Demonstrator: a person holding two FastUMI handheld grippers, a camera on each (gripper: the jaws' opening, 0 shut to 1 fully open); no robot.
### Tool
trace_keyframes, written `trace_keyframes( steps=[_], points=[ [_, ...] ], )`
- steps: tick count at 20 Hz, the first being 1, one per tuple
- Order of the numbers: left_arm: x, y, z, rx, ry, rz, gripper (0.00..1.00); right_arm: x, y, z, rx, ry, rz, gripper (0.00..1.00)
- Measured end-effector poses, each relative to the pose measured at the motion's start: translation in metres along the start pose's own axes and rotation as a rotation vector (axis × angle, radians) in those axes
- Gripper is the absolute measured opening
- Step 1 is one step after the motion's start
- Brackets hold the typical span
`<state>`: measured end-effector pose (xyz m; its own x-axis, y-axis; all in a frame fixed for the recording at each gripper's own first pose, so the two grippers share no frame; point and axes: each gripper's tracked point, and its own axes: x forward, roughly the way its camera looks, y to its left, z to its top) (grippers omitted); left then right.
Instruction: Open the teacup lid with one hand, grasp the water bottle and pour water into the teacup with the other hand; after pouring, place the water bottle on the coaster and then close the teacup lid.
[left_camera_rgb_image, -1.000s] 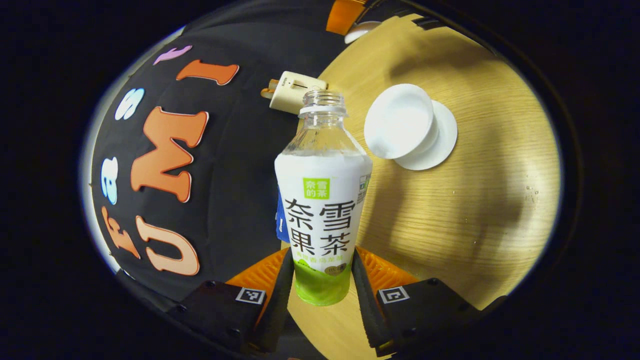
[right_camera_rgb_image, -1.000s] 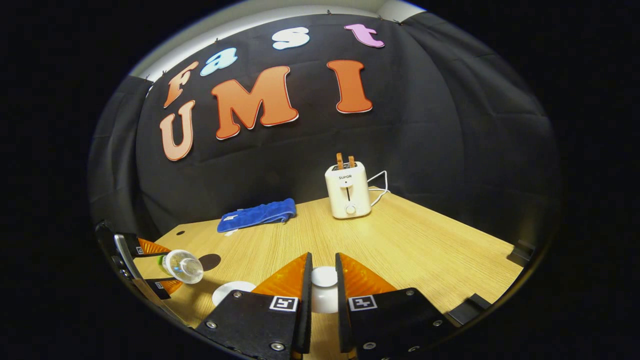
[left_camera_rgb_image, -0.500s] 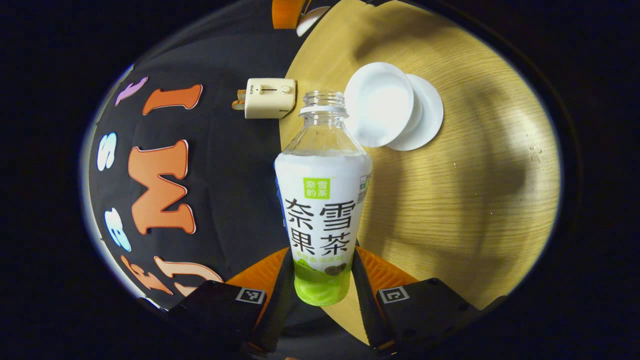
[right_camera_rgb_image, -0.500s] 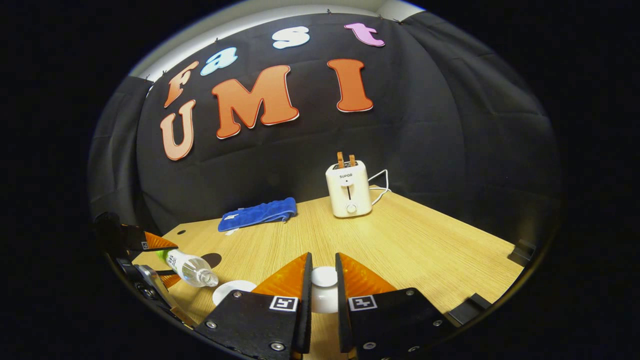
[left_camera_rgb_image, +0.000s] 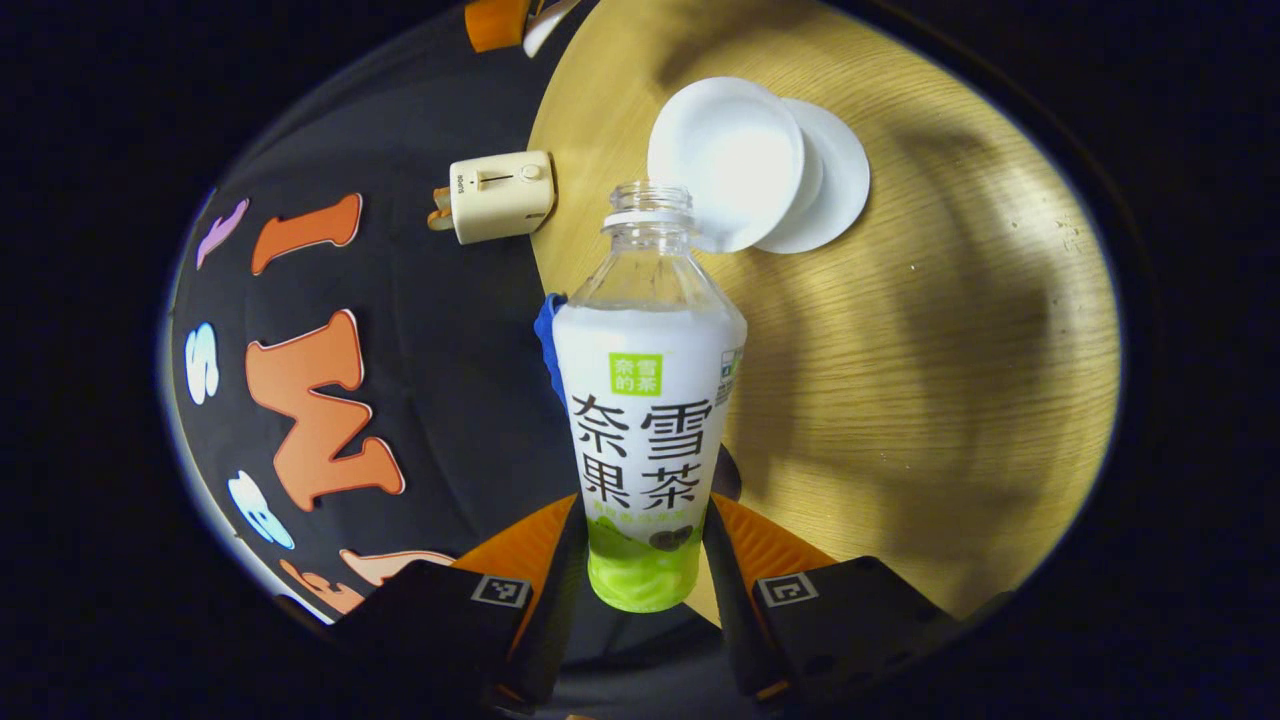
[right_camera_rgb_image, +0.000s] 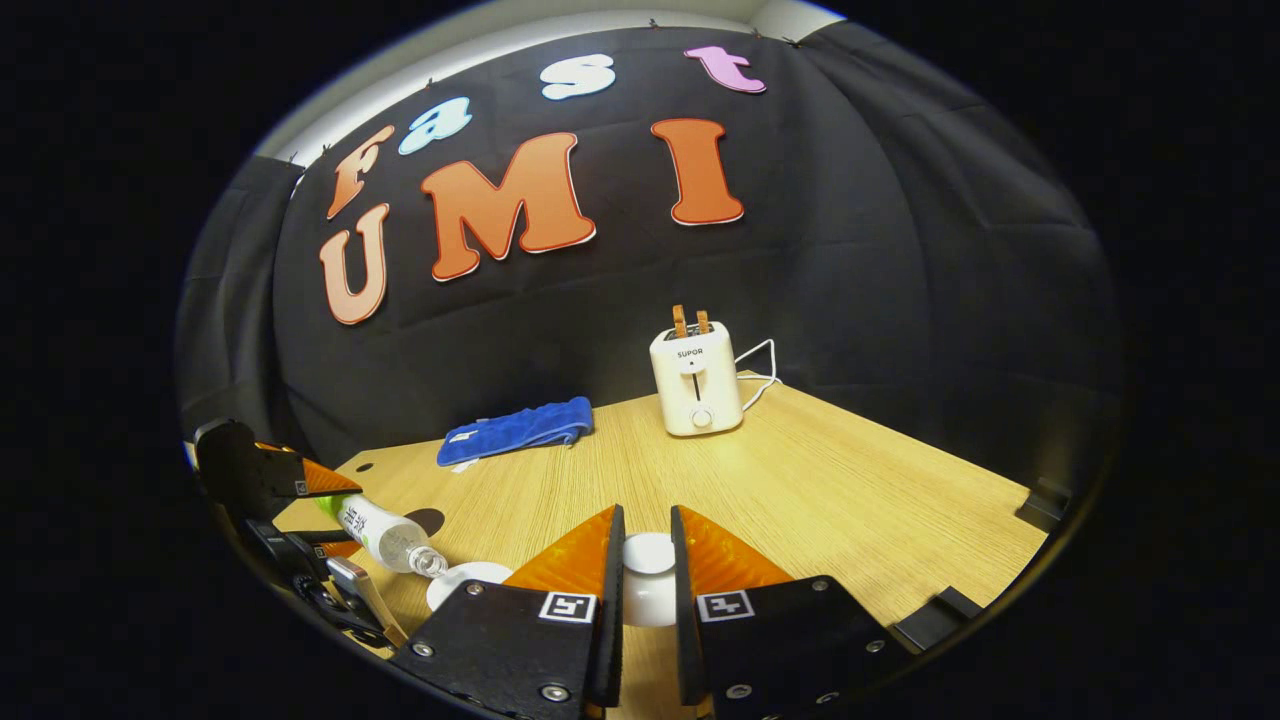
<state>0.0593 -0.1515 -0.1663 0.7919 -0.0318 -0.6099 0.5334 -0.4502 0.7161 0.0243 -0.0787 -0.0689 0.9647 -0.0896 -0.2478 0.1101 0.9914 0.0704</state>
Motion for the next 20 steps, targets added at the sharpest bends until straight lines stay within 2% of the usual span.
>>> trace_keyframes(
  steps=[3,4,6,8,9,10,11,20],
  points=[
    [-0.001,0.006,0.000,0.066,0.005,0.025,0.66,0.000,0.000,0.000,0.002,-0.001,0.001,0.23],
    [-0.002,0.007,0.000,0.088,0.007,0.037,0.70,0.000,-0.001,0.000,0.002,-0.001,0.000,0.23],
    [-0.004,0.008,0.001,0.110,0.007,0.043,0.65,0.000,-0.001,0.000,0.000,0.000,-0.003,0.23],
    [-0.007,0.012,0.003,0.146,0.014,0.050,0.68,0.001,-0.001,-0.001,-0.001,0.002,-0.003,0.22],
    [-0.008,0.016,0.003,0.172,0.019,0.061,0.65,0.000,-0.001,-0.001,-0.001,0.003,-0.002,0.22],
    [-0.008,0.019,0.002,0.192,0.023,0.069,0.68,0.000,-0.001,-0.001,-0.002,0.003,-0.001,0.23],
    [-0.009,0.020,0.002,0.206,0.027,0.074,0.65,0.000,-0.001,-0.001,-0.003,0.002,-0.001,0.22],
    [-0.023,0.042,0.019,0.359,0.019,0.142,0.67,0.000,-0.003,0.001,0.012,0.001,0.004,0.23]
  ],
)
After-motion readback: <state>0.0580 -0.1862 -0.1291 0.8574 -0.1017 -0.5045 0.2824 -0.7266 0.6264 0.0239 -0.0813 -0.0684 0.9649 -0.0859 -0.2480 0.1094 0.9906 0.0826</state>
